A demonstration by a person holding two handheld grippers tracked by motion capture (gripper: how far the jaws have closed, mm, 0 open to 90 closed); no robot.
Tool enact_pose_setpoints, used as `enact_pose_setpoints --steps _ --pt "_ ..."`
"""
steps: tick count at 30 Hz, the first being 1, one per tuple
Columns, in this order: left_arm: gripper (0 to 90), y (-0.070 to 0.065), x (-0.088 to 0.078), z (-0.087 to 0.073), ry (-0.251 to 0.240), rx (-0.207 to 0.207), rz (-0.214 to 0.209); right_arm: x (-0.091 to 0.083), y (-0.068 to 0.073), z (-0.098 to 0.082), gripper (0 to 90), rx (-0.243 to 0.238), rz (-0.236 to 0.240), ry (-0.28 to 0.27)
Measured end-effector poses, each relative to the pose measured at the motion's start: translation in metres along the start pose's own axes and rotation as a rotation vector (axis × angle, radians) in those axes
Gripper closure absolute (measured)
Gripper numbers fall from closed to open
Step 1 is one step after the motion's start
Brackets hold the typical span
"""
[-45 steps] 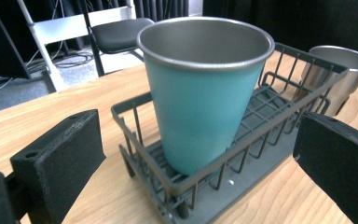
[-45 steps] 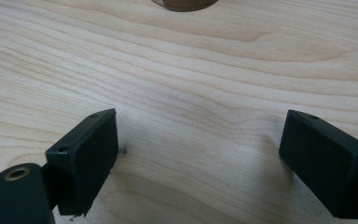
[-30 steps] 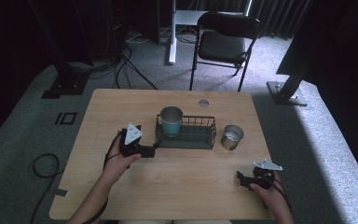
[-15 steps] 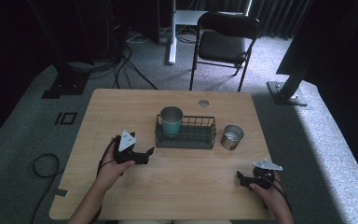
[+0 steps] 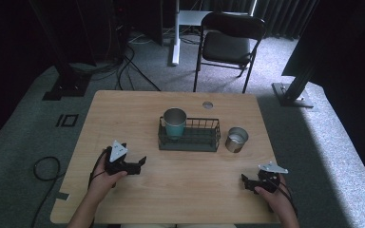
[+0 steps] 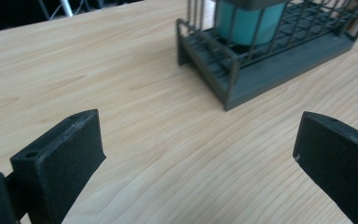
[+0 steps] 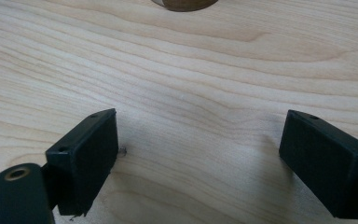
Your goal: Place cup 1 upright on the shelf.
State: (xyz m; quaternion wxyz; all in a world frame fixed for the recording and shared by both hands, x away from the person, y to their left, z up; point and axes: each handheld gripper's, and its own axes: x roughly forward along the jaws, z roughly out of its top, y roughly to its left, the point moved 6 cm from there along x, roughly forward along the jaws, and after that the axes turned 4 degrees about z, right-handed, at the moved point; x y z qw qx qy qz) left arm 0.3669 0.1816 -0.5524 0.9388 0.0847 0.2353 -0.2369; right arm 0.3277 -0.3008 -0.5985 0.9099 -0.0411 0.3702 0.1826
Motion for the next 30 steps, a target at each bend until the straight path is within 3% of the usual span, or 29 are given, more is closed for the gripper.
enact_pose_setpoints --steps 9,19,21,30 --pt "2.2 0.014 -0.010 -0.016 0.038 -0.022 0.037 0.000 0.000 0.000 11.2 0.000 0.000 0.000" --pt "2.3 0.030 -0.022 -0.035 0.071 -0.092 0.077 0.000 0.000 0.000 11.2 -0.001 0.000 0.000" --pt "2.2 0.035 -0.024 -0.043 0.107 -0.101 0.097 0.000 0.000 0.000 11.2 0.000 0.000 0.000" --pt "2.3 0.052 -0.032 -0.053 0.138 -0.152 0.163 0.000 0.000 0.000 11.2 -0.001 0.000 0.000"
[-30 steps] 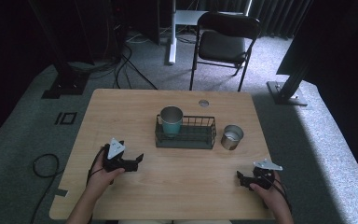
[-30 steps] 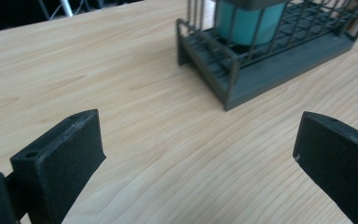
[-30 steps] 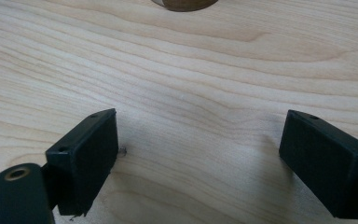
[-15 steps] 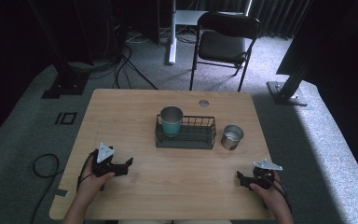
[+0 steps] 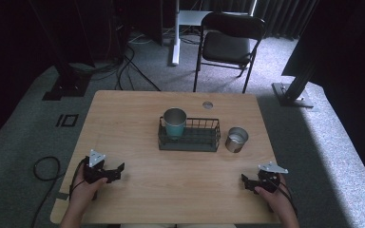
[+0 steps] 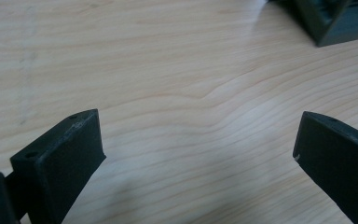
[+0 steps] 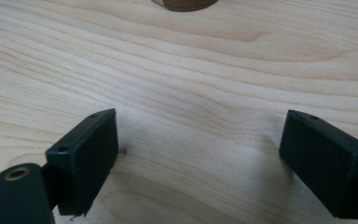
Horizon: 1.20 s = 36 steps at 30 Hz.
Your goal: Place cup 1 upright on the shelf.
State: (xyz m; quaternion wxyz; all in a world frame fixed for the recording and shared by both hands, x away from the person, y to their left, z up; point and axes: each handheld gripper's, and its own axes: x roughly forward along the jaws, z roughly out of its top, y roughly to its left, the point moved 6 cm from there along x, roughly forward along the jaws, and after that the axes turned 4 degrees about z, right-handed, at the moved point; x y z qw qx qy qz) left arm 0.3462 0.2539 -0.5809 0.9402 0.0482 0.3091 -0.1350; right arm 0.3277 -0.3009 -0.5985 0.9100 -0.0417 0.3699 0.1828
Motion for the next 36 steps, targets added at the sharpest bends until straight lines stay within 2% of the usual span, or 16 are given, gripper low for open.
enact_pose_setpoints --steps 6,11,15,25,30,36 --pt "2.3 0.013 -0.004 -0.009 0.049 -0.008 0.061 0.000 0.000 0.000 11.2 0.000 0.000 0.000" --pt "2.3 0.023 -0.007 -0.013 0.067 -0.051 0.098 0.000 0.000 0.000 11.2 0.000 0.000 0.000" --pt "2.2 0.031 -0.009 -0.017 0.085 -0.065 0.129 0.000 0.000 0.000 11.2 0.000 0.000 0.000" --pt "2.3 0.043 -0.012 -0.026 0.130 -0.088 0.176 0.000 0.000 0.000 11.2 0.000 0.000 0.000" --pt "2.3 0.046 -0.013 -0.029 0.152 -0.075 0.188 0.000 0.000 0.000 11.2 0.000 0.000 0.000" --pt "2.3 0.052 -0.015 -0.033 0.176 -0.103 0.209 0.000 0.000 0.000 11.2 0.000 0.000 0.000"
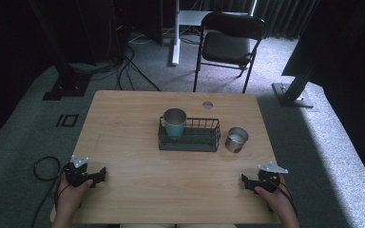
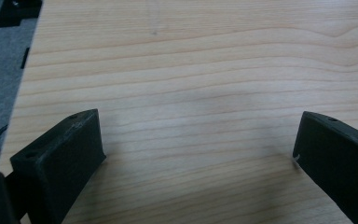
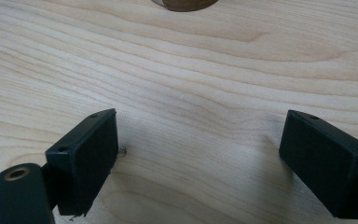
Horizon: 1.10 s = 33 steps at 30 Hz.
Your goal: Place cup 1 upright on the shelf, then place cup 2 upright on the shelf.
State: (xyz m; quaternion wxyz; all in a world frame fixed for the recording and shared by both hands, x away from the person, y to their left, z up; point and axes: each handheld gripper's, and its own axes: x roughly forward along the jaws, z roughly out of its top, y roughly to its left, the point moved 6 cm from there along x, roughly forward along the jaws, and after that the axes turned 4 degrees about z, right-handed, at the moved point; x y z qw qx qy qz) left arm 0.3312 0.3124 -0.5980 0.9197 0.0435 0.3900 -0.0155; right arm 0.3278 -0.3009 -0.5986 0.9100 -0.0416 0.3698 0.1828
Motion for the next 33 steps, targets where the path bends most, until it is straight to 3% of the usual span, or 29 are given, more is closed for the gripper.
enact_pose_setpoints --steps 5,33 --pt "2.3 0.0007 0.0004 -0.0002 0.006 -0.013 -0.002 0.0000 0.0000 0.0000 11.2 0.001 0.000 0.000" --pt "2.2 -0.0004 0.0009 0.0003 0.004 -0.005 -0.014 0.0000 0.0006 -0.0001 10.5 -0.006 0.006 0.003"
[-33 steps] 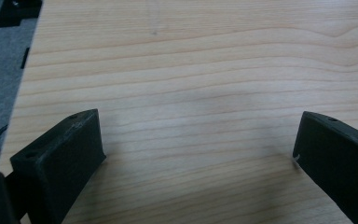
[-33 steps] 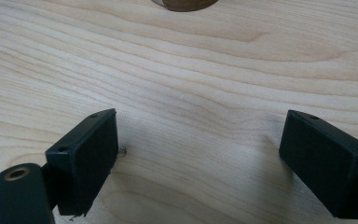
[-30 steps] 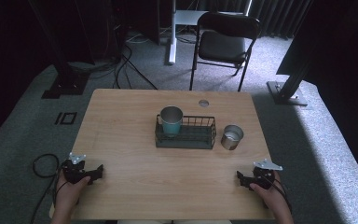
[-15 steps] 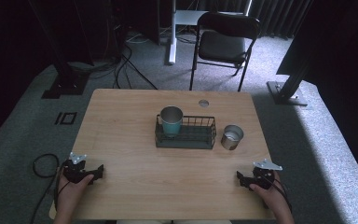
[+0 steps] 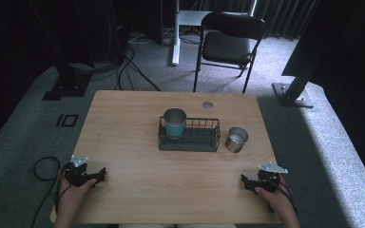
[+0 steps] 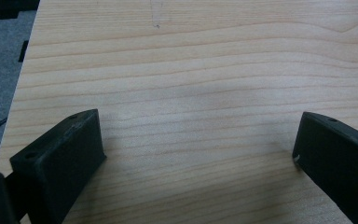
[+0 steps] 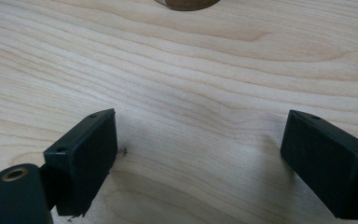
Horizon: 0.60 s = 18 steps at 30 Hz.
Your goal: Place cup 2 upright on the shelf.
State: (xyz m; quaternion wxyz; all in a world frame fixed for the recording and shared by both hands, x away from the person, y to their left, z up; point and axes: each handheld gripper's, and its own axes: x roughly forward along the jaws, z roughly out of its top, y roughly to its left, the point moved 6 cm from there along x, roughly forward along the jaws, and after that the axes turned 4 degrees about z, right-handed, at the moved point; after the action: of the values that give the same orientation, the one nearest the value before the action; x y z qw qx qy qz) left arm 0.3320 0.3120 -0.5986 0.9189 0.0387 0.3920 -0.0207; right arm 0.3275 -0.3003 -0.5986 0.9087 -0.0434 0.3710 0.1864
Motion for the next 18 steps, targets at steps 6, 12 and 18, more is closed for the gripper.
enact_pose_setpoints --steps 6,12,18 --pt "2.2 0.0000 0.0000 0.0000 0.000 0.000 0.000 0.0000 0.0003 0.0000 10.5 -0.003 0.002 0.001" --pt "2.2 0.0000 0.0000 0.0001 0.000 0.000 0.000 -0.0001 0.0002 0.0000 10.5 -0.002 0.002 0.001" --pt "2.3 0.0000 0.0001 0.0001 0.000 0.001 -0.001 -0.0018 0.0007 -0.0017 10.5 -0.005 0.003 0.001"
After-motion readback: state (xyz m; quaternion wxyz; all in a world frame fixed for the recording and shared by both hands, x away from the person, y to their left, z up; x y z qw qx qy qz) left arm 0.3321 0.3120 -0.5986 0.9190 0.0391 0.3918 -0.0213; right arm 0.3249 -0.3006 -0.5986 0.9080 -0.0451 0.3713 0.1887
